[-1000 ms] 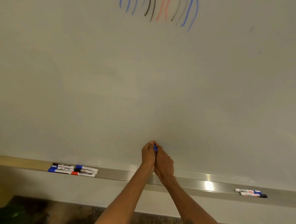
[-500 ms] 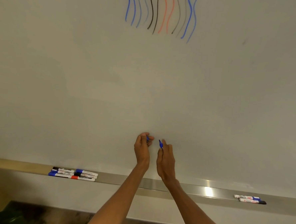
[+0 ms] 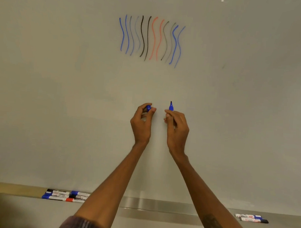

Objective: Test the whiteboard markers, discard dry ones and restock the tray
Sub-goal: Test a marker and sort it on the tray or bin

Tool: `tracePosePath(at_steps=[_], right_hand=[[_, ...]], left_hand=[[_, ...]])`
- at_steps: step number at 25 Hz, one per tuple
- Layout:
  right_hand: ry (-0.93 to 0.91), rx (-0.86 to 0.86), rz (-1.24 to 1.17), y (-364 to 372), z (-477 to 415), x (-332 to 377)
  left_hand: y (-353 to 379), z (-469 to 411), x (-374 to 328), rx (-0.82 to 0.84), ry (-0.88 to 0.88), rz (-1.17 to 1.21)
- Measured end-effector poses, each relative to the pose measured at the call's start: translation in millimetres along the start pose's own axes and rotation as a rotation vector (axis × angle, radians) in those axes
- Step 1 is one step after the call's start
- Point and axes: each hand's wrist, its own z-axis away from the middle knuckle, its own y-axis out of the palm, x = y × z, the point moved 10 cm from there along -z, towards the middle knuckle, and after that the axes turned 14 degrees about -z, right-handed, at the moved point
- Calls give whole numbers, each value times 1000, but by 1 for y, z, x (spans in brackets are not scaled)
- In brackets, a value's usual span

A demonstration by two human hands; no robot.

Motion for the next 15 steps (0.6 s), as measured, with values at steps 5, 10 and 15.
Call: tracePosePath(at_steps=[5,10,15], right_hand=[[66,-56,-227,-16,-54,31],[32,-39,-317,-22,-85,51],[-21,-56,-388,-27,-100,57]], left_hand=[[16,-40,-74,-44,400,-137],[33,-65,-103,-83,637,-304],[43,-78,-88,-29,661,-421]])
